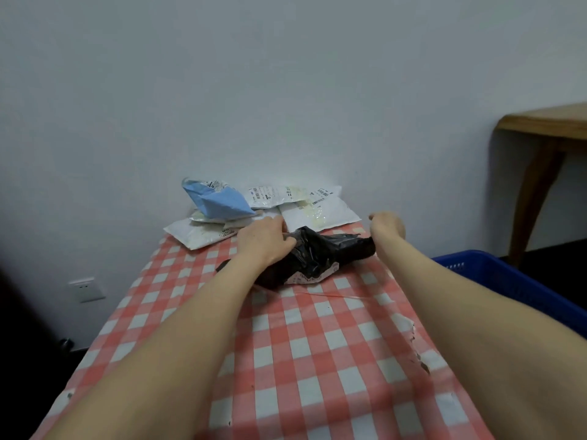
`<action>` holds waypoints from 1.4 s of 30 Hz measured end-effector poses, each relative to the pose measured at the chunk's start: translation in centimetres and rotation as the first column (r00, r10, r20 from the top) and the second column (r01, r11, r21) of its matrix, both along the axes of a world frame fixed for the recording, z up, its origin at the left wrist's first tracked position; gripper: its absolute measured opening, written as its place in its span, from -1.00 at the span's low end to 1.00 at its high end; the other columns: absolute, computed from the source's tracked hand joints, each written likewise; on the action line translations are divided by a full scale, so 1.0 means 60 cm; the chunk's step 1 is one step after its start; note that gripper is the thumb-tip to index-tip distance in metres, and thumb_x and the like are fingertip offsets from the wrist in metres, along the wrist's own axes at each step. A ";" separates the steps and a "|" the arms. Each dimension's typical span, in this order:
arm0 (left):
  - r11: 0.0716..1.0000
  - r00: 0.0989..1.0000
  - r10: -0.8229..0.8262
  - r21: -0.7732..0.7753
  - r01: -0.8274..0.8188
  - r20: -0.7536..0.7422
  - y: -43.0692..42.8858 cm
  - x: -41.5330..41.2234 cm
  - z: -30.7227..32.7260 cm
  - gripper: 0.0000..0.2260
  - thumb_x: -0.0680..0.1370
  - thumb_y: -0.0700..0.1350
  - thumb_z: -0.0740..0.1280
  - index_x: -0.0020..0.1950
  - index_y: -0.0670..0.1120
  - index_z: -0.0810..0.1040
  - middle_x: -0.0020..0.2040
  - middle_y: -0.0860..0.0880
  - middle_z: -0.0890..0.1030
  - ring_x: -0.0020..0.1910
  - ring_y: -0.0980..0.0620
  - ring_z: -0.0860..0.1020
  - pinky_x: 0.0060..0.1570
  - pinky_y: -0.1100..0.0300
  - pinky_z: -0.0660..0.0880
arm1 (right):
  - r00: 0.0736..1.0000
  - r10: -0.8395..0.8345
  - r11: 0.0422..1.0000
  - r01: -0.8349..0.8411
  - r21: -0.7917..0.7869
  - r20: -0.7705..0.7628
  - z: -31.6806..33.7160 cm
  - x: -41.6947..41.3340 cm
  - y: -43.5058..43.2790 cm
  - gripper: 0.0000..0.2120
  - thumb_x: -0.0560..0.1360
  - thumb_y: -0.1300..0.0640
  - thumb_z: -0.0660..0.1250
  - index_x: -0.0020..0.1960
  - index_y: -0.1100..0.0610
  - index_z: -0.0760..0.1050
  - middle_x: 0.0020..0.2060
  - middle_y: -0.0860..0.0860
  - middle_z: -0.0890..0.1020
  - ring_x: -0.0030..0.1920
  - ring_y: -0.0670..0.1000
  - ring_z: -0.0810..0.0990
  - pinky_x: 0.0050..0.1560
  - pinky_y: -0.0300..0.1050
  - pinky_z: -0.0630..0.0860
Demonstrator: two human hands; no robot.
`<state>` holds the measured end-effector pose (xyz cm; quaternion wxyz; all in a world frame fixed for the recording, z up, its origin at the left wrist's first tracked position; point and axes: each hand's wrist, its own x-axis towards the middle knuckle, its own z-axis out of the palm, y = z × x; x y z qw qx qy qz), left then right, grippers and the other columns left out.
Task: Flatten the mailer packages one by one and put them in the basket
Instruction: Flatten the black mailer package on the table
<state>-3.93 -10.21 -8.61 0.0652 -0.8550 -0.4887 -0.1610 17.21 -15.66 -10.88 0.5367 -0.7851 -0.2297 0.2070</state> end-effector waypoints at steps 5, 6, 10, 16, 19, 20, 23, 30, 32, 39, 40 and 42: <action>0.991 0.995 0.010 -0.132 -0.023 -0.096 0.004 -0.004 -0.003 -0.39 0.39 0.27 0.33 0.33 -0.03 0.36 0.29 -0.07 0.41 0.29 -0.08 0.38 0.09 0.02 0.42 | 0.888 0.338 0.938 -0.345 -0.035 0.313 0.029 -0.044 -0.001 -0.75 0.46 -0.11 0.36 0.03 0.03 0.57 -0.02 -0.03 0.61 0.05 0.02 0.54 0.12 -0.07 0.48; 0.991 0.990 0.004 -0.135 -0.022 -0.138 0.003 -0.003 -0.005 -0.33 0.36 0.27 0.37 0.34 -0.05 0.34 0.30 -0.08 0.39 0.31 -0.09 0.36 0.11 0.00 0.42 | 0.829 0.446 0.894 -0.434 -0.116 0.338 0.027 -0.054 0.004 -0.63 0.38 -0.20 0.42 0.08 0.00 0.56 0.03 -0.05 0.60 0.11 0.01 0.53 0.18 -0.03 0.48; 0.998 0.946 0.011 -0.048 -0.028 -0.325 0.001 -0.007 -0.017 -0.39 0.41 0.02 0.45 0.37 -0.11 0.28 0.37 -0.12 0.30 0.35 -0.13 0.30 0.17 0.00 0.39 | 0.502 0.720 0.691 -0.450 -0.566 0.480 0.015 -0.091 0.010 -0.34 0.27 -0.20 0.52 0.27 -0.03 0.40 0.15 0.00 0.47 0.24 0.08 0.40 0.22 0.05 0.43; 0.997 0.958 -0.034 -0.077 0.012 -0.285 0.005 -0.026 -0.015 -0.76 0.45 0.00 0.34 0.10 0.05 0.46 0.15 -0.02 0.48 0.18 -0.05 0.45 0.00 0.08 0.39 | 0.350 0.756 0.654 -0.360 -0.665 0.554 -0.010 -0.104 0.011 -0.30 0.29 -0.15 0.53 0.32 0.01 0.32 0.22 0.07 0.41 0.25 0.13 0.38 0.19 0.04 0.43; 0.989 0.986 -0.030 -0.148 0.006 -0.163 0.007 -0.025 -0.008 -0.73 0.39 0.20 0.30 -0.04 0.08 0.44 0.09 -0.02 0.48 0.14 -0.06 0.46 0.00 0.08 0.40 | 0.304 0.764 0.645 -0.352 -0.678 0.569 -0.010 -0.108 0.008 -0.22 0.24 -0.20 0.54 0.33 0.01 0.30 0.23 0.06 0.41 0.28 0.13 0.36 0.17 0.04 0.42; 0.989 0.984 -0.029 -0.149 0.003 -0.175 0.010 -0.027 -0.010 -0.70 0.38 0.23 0.31 -0.02 0.09 0.42 0.12 -0.03 0.48 0.15 -0.07 0.46 0.02 0.07 0.41 | 0.292 0.774 0.634 -0.345 -0.692 0.563 -0.013 -0.112 0.007 -0.21 0.24 -0.19 0.54 0.34 0.01 0.29 0.24 0.06 0.40 0.28 0.13 0.36 0.15 0.05 0.42; 0.967 0.936 -0.072 -0.253 -0.019 -0.346 0.015 -0.038 -0.022 -0.55 0.32 0.25 0.41 0.08 0.10 0.39 0.14 0.00 0.47 0.09 -0.05 0.48 0.00 0.08 0.44 | 0.263 0.803 0.596 -0.325 -0.735 0.535 -0.029 -0.115 0.007 -0.28 0.29 -0.10 0.54 0.33 0.02 0.31 0.23 0.06 0.40 0.27 0.13 0.39 0.14 0.05 0.44; 0.945 0.875 -0.177 -0.327 0.022 -0.451 0.023 -0.050 -0.052 -0.55 0.33 0.04 0.52 0.11 0.06 0.41 0.03 0.06 0.48 -0.01 0.00 0.47 -0.15 0.10 0.45 | 0.238 0.845 0.535 -0.326 -0.780 0.480 -0.054 -0.114 0.008 -0.55 0.38 -0.02 0.49 0.19 0.00 0.42 0.17 0.04 0.45 0.19 0.13 0.46 0.09 0.01 0.49; 0.942 0.871 -0.186 -0.335 0.027 -0.455 0.028 -0.050 -0.060 -0.59 0.34 -0.02 0.52 0.10 0.06 0.43 0.05 0.05 0.51 0.03 -0.03 0.49 -0.13 0.09 0.47 | 0.215 0.853 0.522 -0.337 -0.784 0.475 -0.057 -0.114 0.012 -0.68 0.40 0.01 0.45 0.08 0.00 0.42 0.12 0.03 0.50 0.13 0.12 0.49 0.05 -0.01 0.49; 0.925 0.900 -0.224 -0.371 0.076 -0.374 0.040 -0.053 -0.079 -0.78 0.41 -0.18 0.45 -0.05 0.04 0.49 0.02 0.03 0.55 -0.01 -0.02 0.49 -0.09 0.11 0.46 | 0.227 0.887 0.462 -0.403 -0.790 0.402 -0.071 -0.110 0.017 -0.89 0.51 0.08 0.33 -0.04 0.01 0.39 0.06 0.05 0.55 0.09 0.13 0.51 -0.05 -0.10 0.39; 0.927 0.903 -0.221 -0.367 0.077 -0.367 0.041 -0.052 -0.081 -0.80 0.43 -0.20 0.43 -0.06 0.04 0.48 0.01 0.02 0.54 -0.01 -0.04 0.50 -0.10 0.11 0.46 | 0.227 0.892 0.452 -0.407 -0.794 0.391 -0.072 -0.109 0.017 -0.90 0.52 0.08 0.31 -0.01 0.02 0.40 0.07 0.06 0.55 0.09 0.13 0.51 -0.04 -0.10 0.39; 0.931 0.905 -0.214 -0.357 0.075 -0.368 0.039 -0.049 -0.084 -0.80 0.45 -0.24 0.37 -0.12 0.06 0.45 0.00 -0.01 0.54 -0.03 -0.06 0.51 -0.12 0.10 0.48 | 0.218 0.900 0.435 -0.411 -0.801 0.377 -0.074 -0.109 0.016 -0.90 0.54 0.10 0.29 0.05 0.04 0.43 0.07 0.07 0.54 0.10 0.13 0.50 -0.04 -0.09 0.39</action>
